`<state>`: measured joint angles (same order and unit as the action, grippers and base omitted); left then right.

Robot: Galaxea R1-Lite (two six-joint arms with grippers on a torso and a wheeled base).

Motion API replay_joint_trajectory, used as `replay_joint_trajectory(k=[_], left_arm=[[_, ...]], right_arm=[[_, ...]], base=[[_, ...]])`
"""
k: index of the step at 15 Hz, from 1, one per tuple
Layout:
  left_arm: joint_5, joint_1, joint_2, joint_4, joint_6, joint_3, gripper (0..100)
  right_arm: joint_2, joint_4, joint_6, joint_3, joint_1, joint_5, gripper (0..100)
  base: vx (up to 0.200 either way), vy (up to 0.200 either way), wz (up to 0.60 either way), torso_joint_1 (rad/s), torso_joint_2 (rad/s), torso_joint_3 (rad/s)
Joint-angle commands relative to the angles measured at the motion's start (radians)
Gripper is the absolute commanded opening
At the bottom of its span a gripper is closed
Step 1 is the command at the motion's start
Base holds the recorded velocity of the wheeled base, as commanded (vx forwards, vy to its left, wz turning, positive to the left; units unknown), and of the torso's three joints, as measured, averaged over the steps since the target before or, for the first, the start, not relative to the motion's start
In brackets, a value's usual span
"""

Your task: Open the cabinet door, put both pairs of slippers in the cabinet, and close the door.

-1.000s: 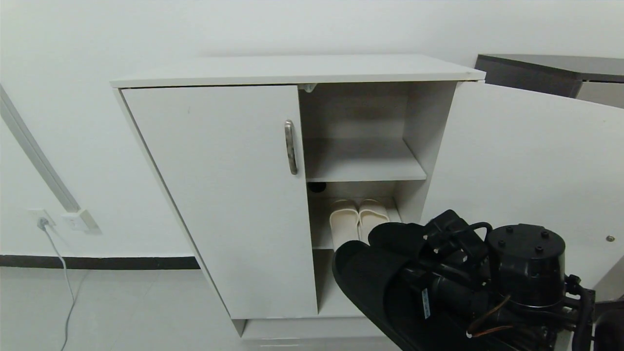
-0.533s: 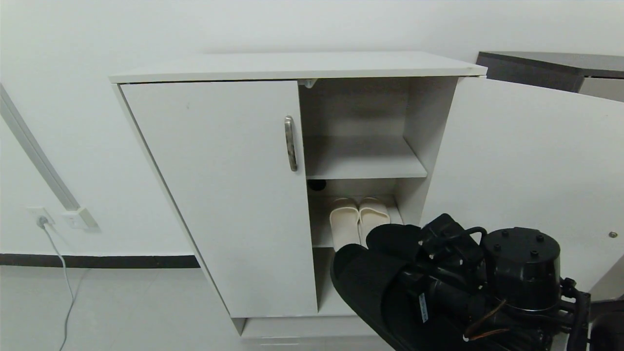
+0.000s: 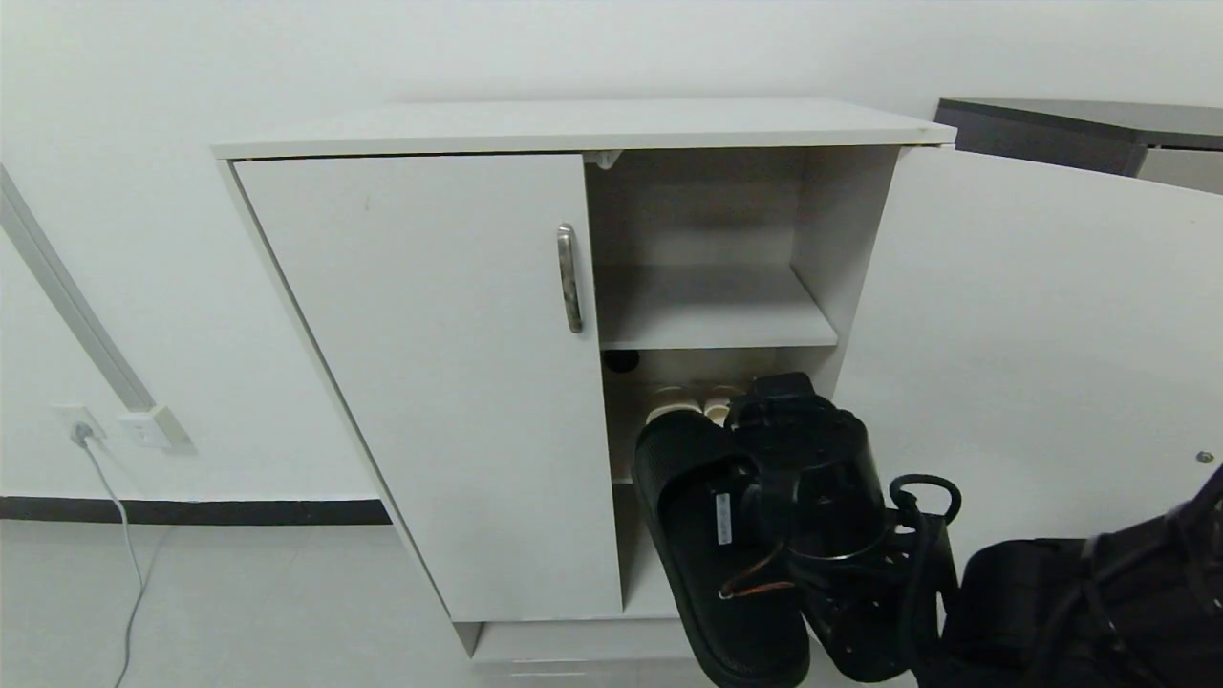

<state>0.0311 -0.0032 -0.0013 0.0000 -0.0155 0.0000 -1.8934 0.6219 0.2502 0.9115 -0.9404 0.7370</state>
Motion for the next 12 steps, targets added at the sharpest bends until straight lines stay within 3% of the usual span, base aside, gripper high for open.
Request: replay_joint_trajectory(k=[1,6,11,12], left_arm=[[0.0,0.0,0.001,0.0,0.0,0.0,0],[0.0,0.0,0.001,0.0,-0.001,0.0,0],[0.0,0.0,0.001,0.0,0.0,0.0,0],[0.0,0.0,0.001,0.0,0.0,0.0,0]], right_arm=[[-0.024,-0.094,0.018,0.133,-0.02,0.073,0],[-0.004,-0.278,-0.009,0.376,0.019,0.108,0],[-0.029,-0.294,-0.016,0.386,0.045,0.102,0],[-0.029,-0.294,-0.016,0.383,0.045,0.102,0]], base=[[0.0,0.0,0.0,0.0,0.0,0.0],[0.0,0.0,0.0,0.0,0.0,0.0],[0.0,0.0,0.0,0.0,0.0,0.0],[0.2,0.0,0.0,0.002,0.0,0.002]])
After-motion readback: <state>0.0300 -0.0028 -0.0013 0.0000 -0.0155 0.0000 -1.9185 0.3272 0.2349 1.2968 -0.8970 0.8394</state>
